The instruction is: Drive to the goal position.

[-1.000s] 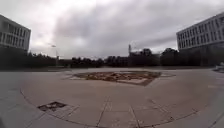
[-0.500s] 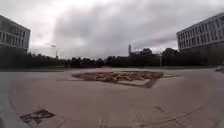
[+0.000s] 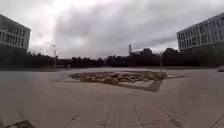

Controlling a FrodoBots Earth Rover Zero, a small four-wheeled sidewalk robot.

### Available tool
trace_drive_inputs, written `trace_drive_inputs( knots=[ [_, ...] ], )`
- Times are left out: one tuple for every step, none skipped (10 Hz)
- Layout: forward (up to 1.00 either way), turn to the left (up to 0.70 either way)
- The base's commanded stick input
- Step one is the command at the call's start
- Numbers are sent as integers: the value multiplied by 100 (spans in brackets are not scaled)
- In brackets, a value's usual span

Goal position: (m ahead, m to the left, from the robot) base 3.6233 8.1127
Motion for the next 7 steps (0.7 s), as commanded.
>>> trace_drive_inputs(
  knots=[
    [70,0],
    [70,0],
    [70,0],
    [70,0],
    [70,0],
    [70,0],
    [70,0]
  ],
)
